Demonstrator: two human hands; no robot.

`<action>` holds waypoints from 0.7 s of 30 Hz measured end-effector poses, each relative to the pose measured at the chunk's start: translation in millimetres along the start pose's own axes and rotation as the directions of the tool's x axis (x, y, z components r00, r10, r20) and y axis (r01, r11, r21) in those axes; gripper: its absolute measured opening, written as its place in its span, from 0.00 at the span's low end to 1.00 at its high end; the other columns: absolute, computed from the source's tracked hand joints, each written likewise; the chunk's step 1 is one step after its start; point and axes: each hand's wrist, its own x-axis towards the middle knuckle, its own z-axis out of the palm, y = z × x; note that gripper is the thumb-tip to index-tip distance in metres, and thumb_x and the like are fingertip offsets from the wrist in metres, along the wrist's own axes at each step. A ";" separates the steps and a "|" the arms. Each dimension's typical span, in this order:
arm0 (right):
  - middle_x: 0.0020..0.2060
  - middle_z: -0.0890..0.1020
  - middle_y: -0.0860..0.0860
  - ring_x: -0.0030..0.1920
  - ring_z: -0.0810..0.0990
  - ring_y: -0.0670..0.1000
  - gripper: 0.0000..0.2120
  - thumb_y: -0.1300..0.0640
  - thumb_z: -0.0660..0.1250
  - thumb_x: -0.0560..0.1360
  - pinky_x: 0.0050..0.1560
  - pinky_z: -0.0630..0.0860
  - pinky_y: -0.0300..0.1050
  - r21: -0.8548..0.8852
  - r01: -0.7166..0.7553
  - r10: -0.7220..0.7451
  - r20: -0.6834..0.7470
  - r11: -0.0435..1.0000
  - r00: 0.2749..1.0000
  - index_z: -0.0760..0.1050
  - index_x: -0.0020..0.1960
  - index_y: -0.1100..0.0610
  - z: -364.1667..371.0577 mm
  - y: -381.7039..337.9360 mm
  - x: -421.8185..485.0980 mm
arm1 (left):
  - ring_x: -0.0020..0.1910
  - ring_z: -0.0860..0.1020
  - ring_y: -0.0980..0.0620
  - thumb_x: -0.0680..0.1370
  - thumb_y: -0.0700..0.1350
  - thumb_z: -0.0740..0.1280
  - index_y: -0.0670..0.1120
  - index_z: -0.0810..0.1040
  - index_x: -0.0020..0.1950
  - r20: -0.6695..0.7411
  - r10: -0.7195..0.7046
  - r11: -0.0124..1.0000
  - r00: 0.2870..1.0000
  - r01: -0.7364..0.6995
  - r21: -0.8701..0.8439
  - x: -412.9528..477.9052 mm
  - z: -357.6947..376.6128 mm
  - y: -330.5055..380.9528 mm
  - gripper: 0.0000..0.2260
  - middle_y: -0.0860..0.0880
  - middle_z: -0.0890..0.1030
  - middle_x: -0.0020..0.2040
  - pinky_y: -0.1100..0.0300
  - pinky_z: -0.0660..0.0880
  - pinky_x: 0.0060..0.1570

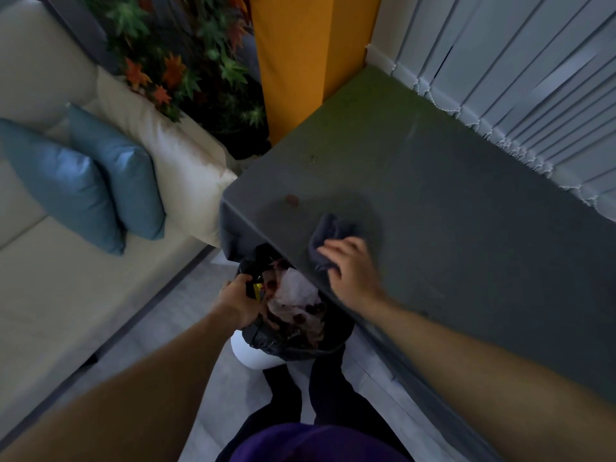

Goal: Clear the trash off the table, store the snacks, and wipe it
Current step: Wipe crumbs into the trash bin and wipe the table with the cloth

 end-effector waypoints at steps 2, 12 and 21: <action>0.56 0.82 0.51 0.56 0.71 0.56 0.21 0.59 0.59 0.70 0.62 0.69 0.46 0.066 0.144 -0.150 0.098 0.987 0.984 0.81 0.59 0.57 7.2 -19.7 -15.0 | 0.62 0.73 0.39 0.75 0.39 0.68 0.51 0.63 0.76 0.006 -0.002 1.000 1.000 0.002 -0.008 -0.1 0.2 0.5 0.31 0.42 0.66 0.68 0.44 0.78 0.58; 0.53 0.83 0.57 0.54 0.80 0.60 0.20 0.65 0.60 0.69 0.58 0.70 0.41 0.276 -0.092 0.114 -0.066 0.957 0.991 0.80 0.59 0.60 -33.2 -15.0 31.6 | 0.60 0.73 0.39 0.76 0.41 0.67 0.50 0.65 0.75 -0.029 0.013 0.999 0.999 -0.012 0.043 -3.1 0.8 5.2 0.28 0.42 0.67 0.67 0.45 0.78 0.57; 0.76 0.66 0.53 0.75 0.60 0.58 0.23 0.58 0.57 0.81 0.72 0.63 0.54 -0.210 -0.381 0.393 0.017 0.901 0.920 0.66 0.75 0.54 -63.4 56.3 76.1 | 0.59 0.74 0.40 0.75 0.42 0.66 0.51 0.65 0.75 -0.039 0.009 0.999 0.999 -0.007 0.051 -6.4 2.6 7.1 0.29 0.42 0.68 0.66 0.46 0.79 0.56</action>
